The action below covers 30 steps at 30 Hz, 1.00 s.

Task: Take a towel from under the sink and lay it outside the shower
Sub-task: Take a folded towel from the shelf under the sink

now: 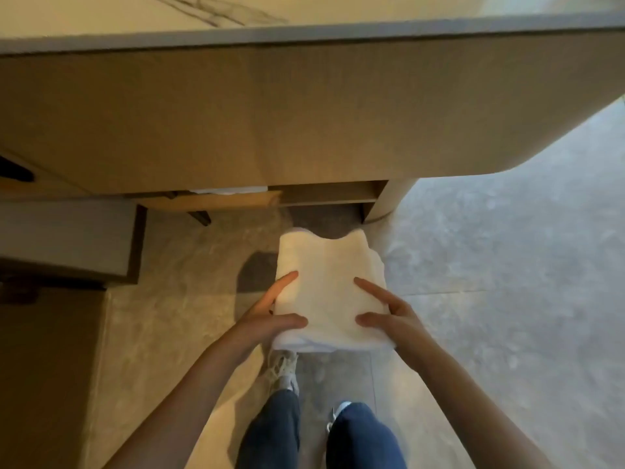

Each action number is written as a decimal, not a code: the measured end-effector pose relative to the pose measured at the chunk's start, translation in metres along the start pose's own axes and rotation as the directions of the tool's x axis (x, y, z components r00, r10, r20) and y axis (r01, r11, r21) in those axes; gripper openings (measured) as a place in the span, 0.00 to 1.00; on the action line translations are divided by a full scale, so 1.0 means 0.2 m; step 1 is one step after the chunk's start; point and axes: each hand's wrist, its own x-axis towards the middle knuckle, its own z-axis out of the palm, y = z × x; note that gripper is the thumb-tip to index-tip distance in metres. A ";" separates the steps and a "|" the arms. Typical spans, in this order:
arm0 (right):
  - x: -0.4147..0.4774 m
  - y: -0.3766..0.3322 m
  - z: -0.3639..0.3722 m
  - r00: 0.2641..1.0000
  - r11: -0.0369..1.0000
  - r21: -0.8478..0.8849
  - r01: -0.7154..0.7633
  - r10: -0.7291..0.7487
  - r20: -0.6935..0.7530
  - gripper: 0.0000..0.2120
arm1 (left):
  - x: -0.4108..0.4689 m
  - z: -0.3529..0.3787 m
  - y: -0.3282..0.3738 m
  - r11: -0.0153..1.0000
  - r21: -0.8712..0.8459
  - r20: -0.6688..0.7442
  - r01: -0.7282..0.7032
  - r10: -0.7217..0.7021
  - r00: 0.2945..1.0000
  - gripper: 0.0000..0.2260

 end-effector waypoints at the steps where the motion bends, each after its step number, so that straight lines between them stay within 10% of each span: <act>1: -0.15 -0.08 0.01 1.000 1.000 0.006 -0.003 0.003 0.020 0.27 | -0.15 0.04 0.06 1.000 -0.014 -0.005 0.015 -0.015 1.000 0.36; 13: -1.51 -1.03 0.08 0.975 0.976 -0.025 0.216 -0.214 0.058 0.31 | -1.43 0.28 0.91 0.959 -0.042 0.005 -0.279 0.280 0.960 0.43; 30: -1.64 -1.88 0.25 0.748 0.755 -0.003 0.656 -0.650 -0.130 0.28 | -1.49 -0.05 1.93 0.525 0.311 0.119 -0.792 0.805 0.581 0.39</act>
